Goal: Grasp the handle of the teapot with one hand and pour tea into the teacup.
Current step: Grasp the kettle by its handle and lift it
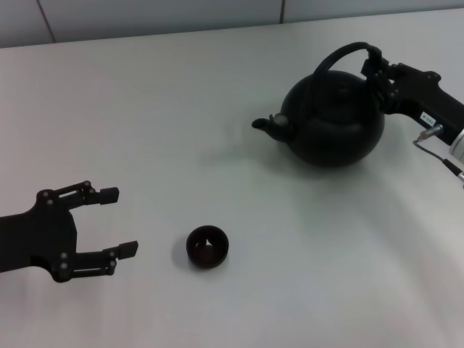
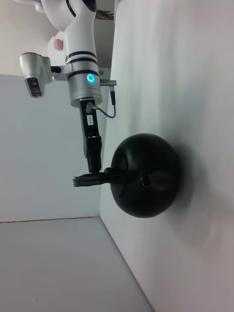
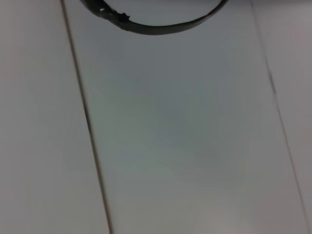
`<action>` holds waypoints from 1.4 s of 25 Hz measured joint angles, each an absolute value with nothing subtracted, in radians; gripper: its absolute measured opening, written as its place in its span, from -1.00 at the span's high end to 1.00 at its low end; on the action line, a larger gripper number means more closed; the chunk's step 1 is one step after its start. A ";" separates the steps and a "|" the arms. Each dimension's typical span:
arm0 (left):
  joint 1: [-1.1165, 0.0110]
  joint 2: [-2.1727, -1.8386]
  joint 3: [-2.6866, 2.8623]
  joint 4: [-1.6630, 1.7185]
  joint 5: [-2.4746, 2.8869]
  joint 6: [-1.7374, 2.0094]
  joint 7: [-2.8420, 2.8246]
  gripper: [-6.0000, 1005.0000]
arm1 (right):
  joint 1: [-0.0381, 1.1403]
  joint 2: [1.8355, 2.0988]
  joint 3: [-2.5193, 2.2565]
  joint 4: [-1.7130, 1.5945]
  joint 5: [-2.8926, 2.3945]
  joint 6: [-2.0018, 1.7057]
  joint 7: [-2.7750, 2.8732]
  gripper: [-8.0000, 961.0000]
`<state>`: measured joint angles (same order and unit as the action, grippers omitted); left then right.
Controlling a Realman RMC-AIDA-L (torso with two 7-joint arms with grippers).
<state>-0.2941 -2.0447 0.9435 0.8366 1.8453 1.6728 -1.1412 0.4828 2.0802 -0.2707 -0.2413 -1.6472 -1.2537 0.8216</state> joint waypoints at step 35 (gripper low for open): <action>-0.236 -2.057 0.947 0.855 1.847 1.791 -1.148 -0.68 | 0.451 2.085 -0.530 -0.324 -1.669 -1.468 0.641 0.71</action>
